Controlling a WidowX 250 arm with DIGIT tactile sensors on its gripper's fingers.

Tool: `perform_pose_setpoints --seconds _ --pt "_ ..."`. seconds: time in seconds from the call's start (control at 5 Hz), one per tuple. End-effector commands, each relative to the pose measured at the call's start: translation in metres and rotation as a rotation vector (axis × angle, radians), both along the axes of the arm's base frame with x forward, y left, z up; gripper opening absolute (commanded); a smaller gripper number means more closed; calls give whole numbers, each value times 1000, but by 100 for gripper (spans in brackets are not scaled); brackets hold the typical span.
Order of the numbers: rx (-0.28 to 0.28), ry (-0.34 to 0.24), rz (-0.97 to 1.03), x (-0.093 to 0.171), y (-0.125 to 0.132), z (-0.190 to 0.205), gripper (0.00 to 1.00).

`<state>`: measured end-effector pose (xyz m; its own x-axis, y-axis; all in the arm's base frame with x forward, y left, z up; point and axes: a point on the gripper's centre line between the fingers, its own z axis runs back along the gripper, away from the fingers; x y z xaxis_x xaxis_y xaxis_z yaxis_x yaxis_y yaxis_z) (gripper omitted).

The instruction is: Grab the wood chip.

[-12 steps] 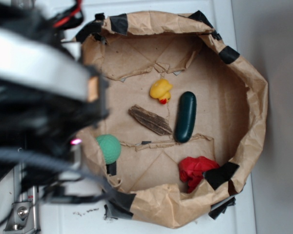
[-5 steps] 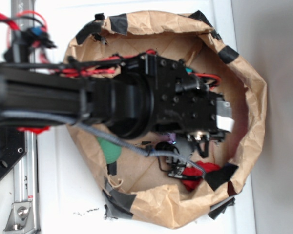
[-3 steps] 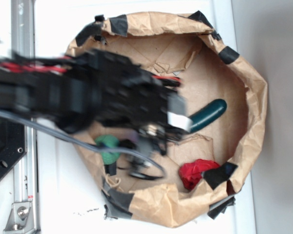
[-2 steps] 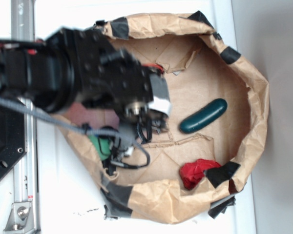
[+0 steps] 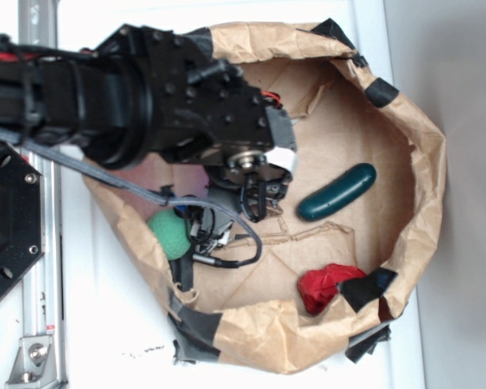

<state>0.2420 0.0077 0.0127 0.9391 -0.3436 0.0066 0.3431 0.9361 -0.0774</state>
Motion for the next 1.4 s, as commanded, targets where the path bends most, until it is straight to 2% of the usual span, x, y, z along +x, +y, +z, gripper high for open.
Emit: perform_pose_setpoints --seconds 0.0,0.2,0.4,0.8,1.0,1.2 --pt "31 -23 -121 7 -32 -13 97" --pt "31 -22 -68 6 -29 -10 0" --pt "46 -24 -49 5 -25 -7 0" --pt "17 -27 -30 7 -24 8 0" --pt "29 -47 -4 8 -20 21 0" --pt "61 -89 97 6 -17 58 0"
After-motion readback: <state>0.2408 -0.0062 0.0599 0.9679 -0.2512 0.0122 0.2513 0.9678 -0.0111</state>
